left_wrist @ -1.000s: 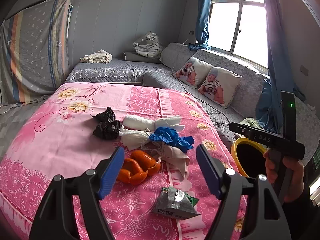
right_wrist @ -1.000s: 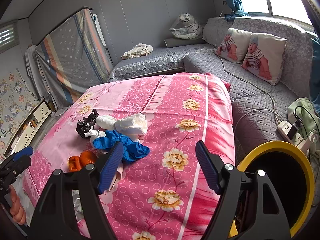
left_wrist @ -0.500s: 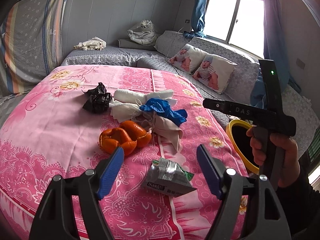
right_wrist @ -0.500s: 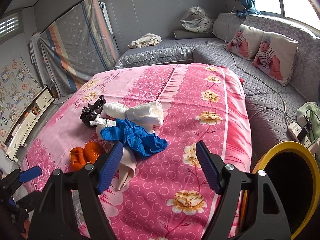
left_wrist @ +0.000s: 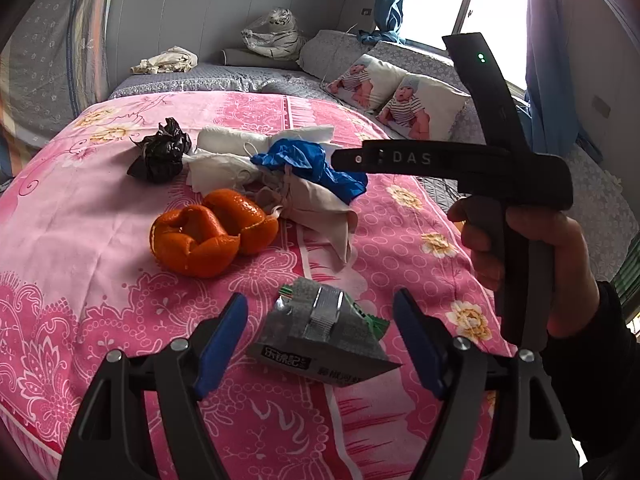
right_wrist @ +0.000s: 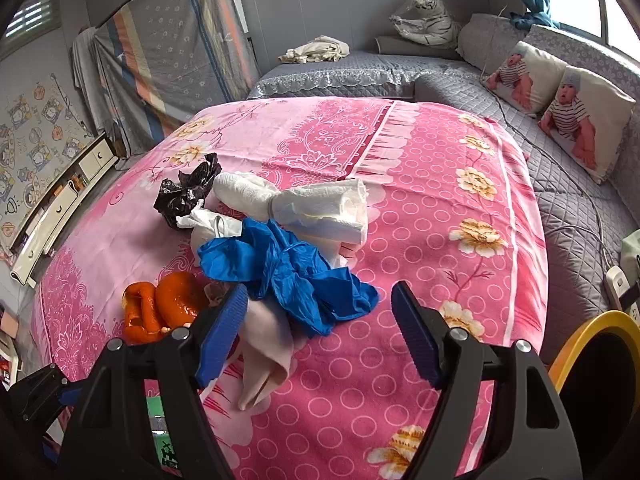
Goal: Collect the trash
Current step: 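Grasp the silver-green snack packet with the left tool while the right tool grasps the blue glove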
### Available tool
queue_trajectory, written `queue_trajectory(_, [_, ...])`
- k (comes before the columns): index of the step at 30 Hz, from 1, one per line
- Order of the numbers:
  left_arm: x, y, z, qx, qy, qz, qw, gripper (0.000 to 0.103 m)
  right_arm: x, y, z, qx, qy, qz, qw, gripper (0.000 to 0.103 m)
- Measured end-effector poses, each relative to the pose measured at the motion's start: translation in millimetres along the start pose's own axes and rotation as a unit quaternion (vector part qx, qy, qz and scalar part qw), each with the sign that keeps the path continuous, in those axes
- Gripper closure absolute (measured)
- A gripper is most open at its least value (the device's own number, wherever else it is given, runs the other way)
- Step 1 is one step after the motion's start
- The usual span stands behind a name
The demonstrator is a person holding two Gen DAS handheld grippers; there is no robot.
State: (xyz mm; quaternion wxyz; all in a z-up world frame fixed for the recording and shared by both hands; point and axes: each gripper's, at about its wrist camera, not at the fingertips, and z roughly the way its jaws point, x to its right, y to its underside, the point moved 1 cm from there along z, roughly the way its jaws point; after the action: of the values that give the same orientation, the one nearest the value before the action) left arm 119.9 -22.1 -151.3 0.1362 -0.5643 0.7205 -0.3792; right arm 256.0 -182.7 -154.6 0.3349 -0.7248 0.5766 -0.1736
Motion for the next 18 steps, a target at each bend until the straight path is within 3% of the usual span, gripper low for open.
queue_trajectory(8, [1,-7,21,-0.013,0.014,0.0,0.9998,0.031,-2,-12,23,-0.018,-0.011,-0.01,1.0,0.034])
queue_trajectory(10, [3,-8,26,-0.017,0.011,0.005,0.9998,0.031,-1,-14,30,-0.029,-0.019,-0.01,0.999,0.04])
queue_trajectory(13, [6,-7,32,-0.021,0.007,0.011,0.9997,0.032,-2,-16,40,-0.039,-0.022,-0.02,0.999,0.041])
queue_trajectory(18, [3,-5,43,-0.041,0.008,0.004,0.9991,0.044,1,-15,55,-0.06,-0.033,-0.012,0.998,0.041])
